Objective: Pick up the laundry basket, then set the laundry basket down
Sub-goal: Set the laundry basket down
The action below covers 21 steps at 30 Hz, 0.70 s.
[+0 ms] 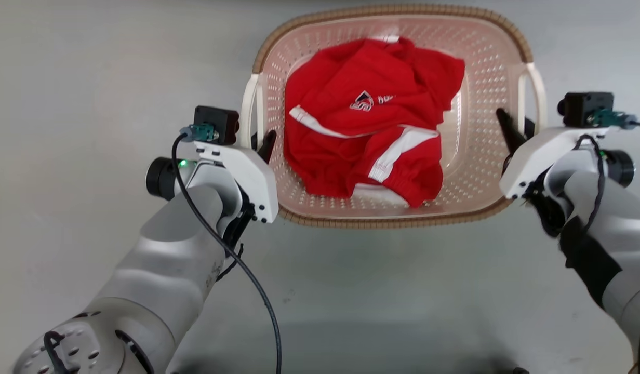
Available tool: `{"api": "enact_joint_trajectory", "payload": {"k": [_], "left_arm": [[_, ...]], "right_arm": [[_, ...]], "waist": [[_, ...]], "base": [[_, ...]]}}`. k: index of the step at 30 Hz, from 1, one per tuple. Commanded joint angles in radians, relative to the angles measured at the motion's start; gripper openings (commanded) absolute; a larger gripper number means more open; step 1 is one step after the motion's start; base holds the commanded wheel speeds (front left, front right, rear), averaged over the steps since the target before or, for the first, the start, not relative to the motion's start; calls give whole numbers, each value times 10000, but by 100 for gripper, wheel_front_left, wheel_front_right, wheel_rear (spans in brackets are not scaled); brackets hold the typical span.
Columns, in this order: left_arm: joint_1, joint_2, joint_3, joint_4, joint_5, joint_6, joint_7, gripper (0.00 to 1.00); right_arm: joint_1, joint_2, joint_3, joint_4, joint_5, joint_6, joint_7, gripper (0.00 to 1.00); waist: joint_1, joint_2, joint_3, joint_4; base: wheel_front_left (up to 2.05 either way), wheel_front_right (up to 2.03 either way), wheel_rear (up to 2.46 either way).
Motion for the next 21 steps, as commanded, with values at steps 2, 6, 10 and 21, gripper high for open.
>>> {"api": "enact_joint_trajectory", "payload": {"k": [2, 6, 10, 21], "left_arm": [[-238, 953, 108, 430, 227, 86, -224, 0], [-461, 835, 94, 436, 300, 80, -344, 0], [-599, 761, 66, 440, 375, 76, -313, 0], [-852, 690, 48, 448, 569, 66, -622, 0]], "right_arm": [[177, -1368, -273, 438, -316, -147, -155, 0], [24, -1560, -741, 287, -757, -147, -158, 0], [4, -1643, -1092, 208, -1075, -147, -158, 0], [227, -1714, -2315, -242, -2227, -147, -159, 0]], "waist": [[0, 0, 450, 152], [0, 0, 774, 223], [0, 0, 946, 280], [0, 0, 1315, 301]], "base": [[0, 0, 0], [0, 0, 0], [0, 0, 0], [0, 0, 0]]}}
